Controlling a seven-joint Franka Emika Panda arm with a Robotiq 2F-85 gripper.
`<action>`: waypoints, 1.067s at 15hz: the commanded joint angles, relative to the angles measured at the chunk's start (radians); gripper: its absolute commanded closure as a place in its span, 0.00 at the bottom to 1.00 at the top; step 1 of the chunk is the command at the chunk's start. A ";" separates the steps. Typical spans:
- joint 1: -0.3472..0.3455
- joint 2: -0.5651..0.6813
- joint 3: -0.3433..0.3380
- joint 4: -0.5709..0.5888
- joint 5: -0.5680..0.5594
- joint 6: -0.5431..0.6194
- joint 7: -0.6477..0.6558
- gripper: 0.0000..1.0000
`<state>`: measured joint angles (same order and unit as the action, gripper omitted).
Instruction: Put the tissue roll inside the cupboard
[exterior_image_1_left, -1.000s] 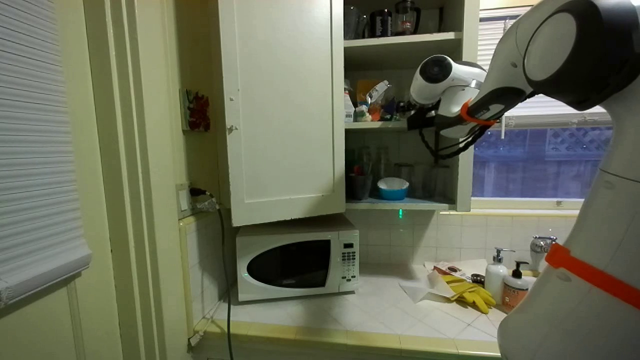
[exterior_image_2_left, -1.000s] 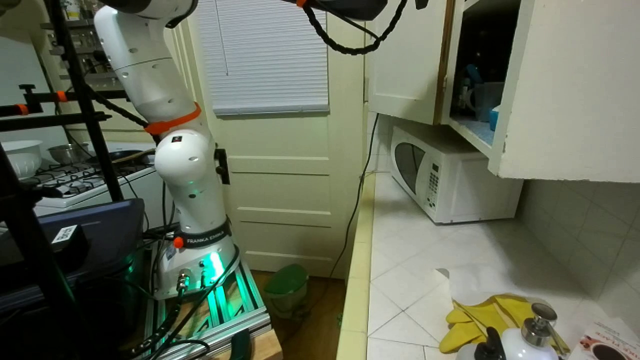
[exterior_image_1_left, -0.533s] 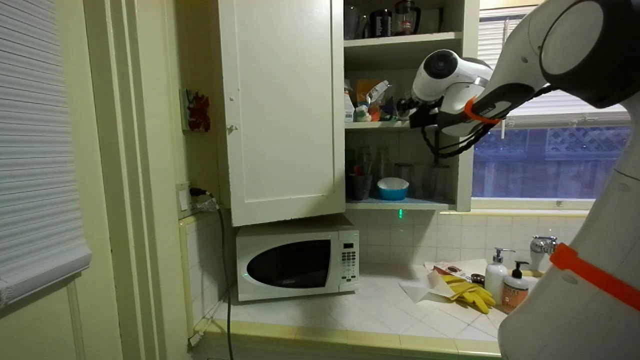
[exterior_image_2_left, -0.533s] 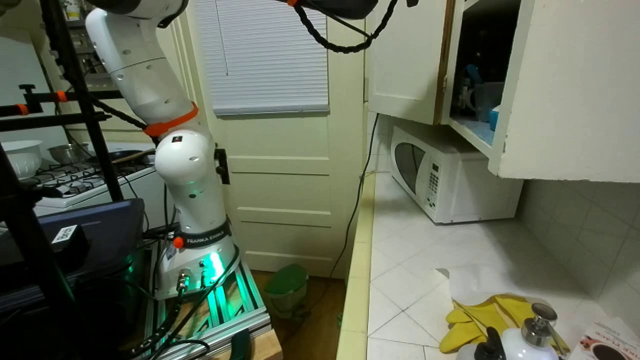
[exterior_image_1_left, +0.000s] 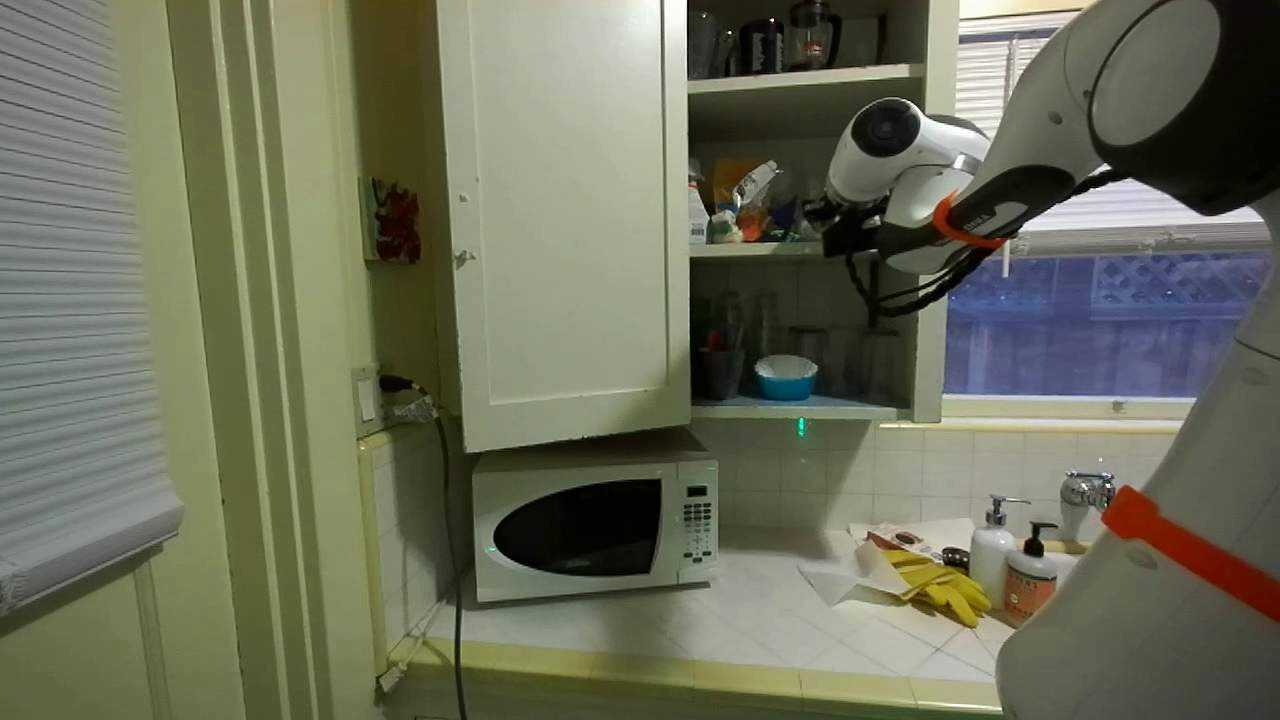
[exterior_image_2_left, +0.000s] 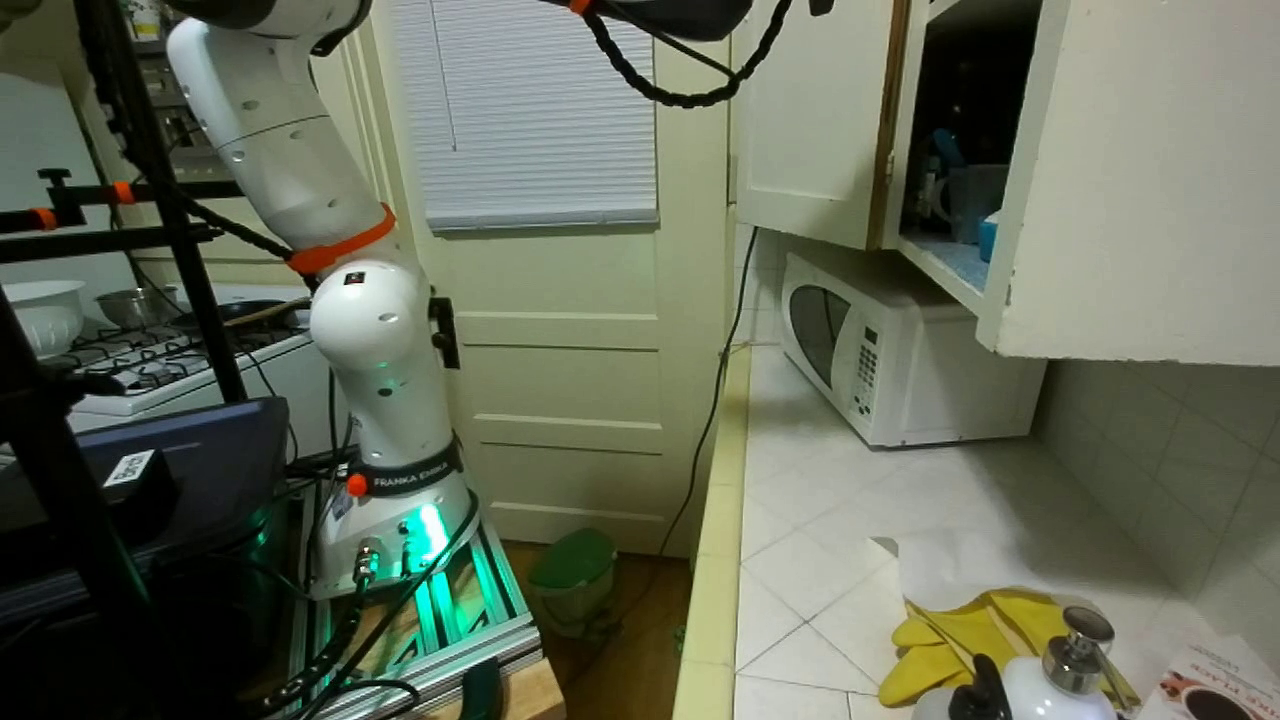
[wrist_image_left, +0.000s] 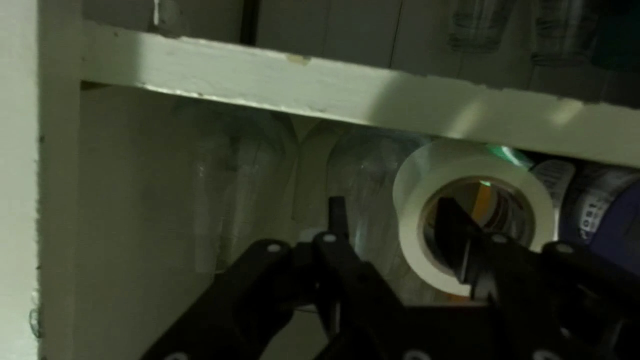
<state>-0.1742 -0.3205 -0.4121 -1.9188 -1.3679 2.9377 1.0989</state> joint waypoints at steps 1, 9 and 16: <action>0.003 0.034 -0.021 0.036 0.026 0.002 -0.025 0.81; 0.007 0.128 -0.035 0.121 0.023 0.019 -0.009 0.96; 0.003 0.153 -0.023 0.142 -0.007 0.052 0.002 0.96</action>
<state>-0.1720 -0.1799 -0.4307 -1.7863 -1.3700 2.9567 1.0991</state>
